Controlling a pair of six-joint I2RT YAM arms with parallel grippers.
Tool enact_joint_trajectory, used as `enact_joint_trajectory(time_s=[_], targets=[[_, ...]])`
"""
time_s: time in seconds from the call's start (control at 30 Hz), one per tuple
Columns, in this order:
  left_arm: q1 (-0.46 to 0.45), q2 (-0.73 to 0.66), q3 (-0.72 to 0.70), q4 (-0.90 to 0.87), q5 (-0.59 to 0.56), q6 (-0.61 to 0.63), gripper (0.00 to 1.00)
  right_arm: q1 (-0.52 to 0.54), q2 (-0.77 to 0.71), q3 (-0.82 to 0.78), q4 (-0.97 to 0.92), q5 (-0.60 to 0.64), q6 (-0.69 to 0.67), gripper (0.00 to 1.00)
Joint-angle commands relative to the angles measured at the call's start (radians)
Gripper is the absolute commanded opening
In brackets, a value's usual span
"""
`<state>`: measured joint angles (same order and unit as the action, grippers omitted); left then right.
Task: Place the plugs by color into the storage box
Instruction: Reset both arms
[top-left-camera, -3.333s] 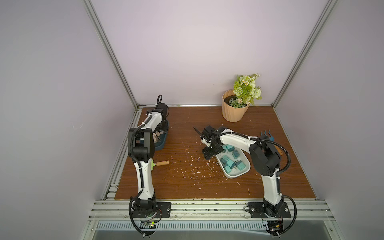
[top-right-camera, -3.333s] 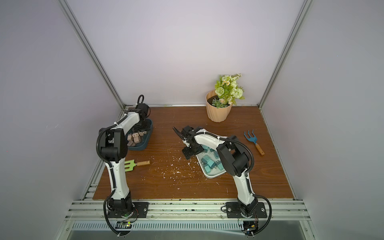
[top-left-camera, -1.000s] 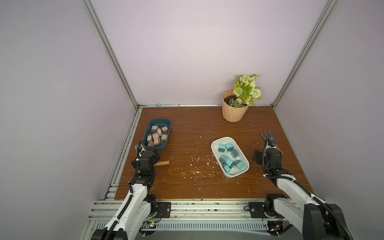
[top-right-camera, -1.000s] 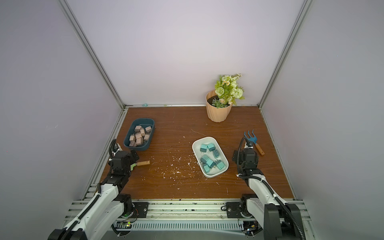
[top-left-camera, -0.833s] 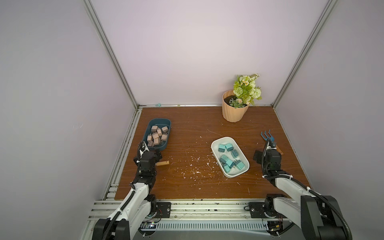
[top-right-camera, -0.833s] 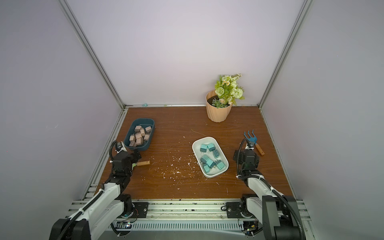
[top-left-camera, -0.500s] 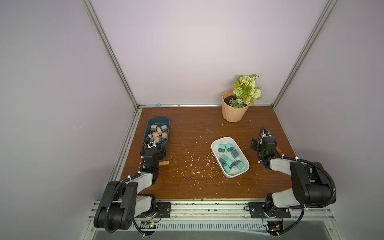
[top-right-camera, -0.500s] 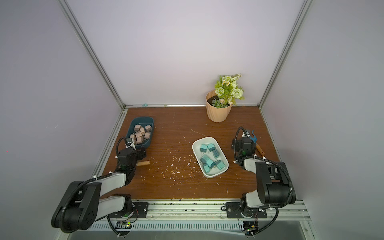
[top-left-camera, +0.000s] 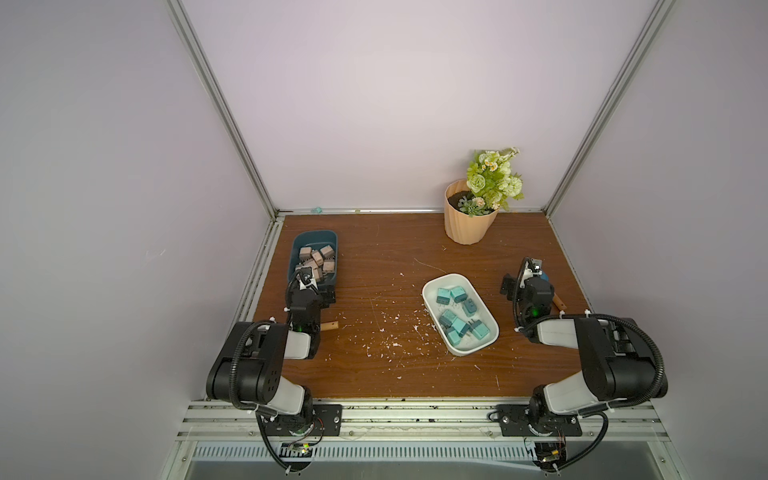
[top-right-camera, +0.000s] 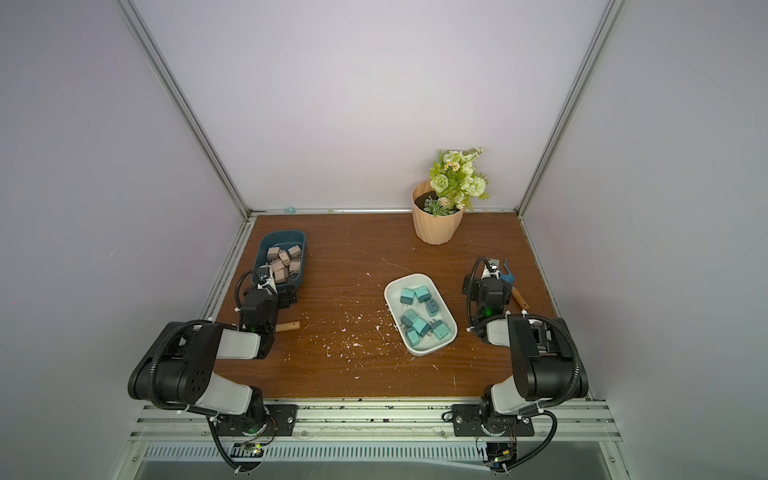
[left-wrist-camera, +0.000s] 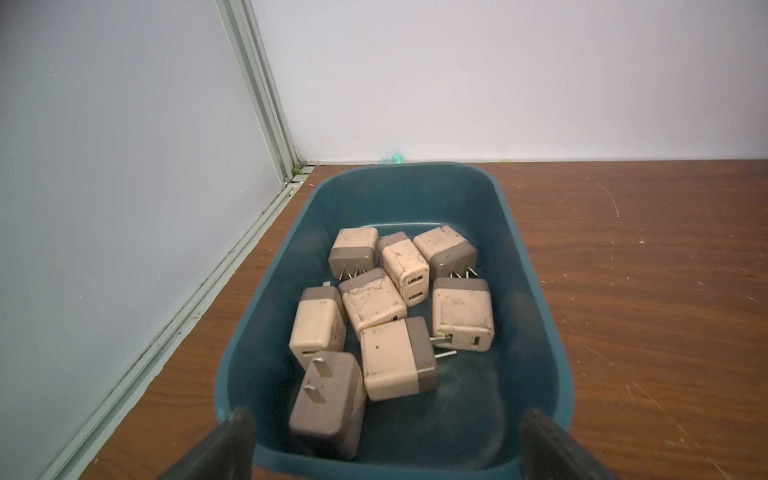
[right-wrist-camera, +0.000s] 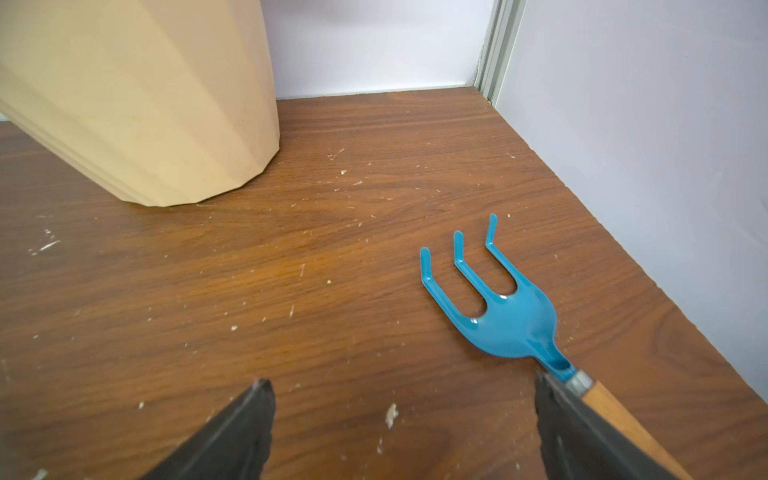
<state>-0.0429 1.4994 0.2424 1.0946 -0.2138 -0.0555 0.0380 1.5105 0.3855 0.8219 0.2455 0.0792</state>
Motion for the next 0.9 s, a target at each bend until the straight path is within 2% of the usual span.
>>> enact_joint_trajectory(time_s=[0.0,0.2,0.27,0.3,0.33,0.4,0.43,0.57,0.87], targets=[[0.012,0.003,-0.005,0.076,0.002,0.010,1.00,0.033,-0.011,0.000,0.128,-0.011,-0.062,1.00],[0.011,0.004,-0.006,0.076,0.001,0.010,1.00,0.040,-0.027,-0.065,0.225,-0.026,-0.076,1.00],[0.012,0.003,-0.006,0.076,0.001,0.011,1.00,0.040,-0.012,-0.129,0.337,-0.045,-0.084,1.00],[0.011,0.004,-0.006,0.076,0.001,0.010,1.00,0.040,0.018,-0.170,0.466,-0.057,-0.096,1.00],[0.011,0.004,-0.006,0.076,0.001,0.010,1.00,0.042,0.021,-0.167,0.474,-0.066,-0.104,1.00],[0.010,0.003,-0.005,0.076,0.000,0.010,1.00,0.040,-0.005,-0.142,0.375,-0.065,-0.095,1.00],[0.010,0.004,-0.005,0.076,0.000,0.011,1.00,0.042,0.010,-0.151,0.425,-0.058,-0.099,0.99],[0.011,0.004,-0.006,0.076,0.001,0.012,1.00,0.043,-0.011,-0.142,0.371,-0.058,-0.095,1.00],[0.011,0.027,0.026,0.040,0.001,0.012,1.00,0.042,-0.008,-0.145,0.383,-0.058,-0.096,1.00]])
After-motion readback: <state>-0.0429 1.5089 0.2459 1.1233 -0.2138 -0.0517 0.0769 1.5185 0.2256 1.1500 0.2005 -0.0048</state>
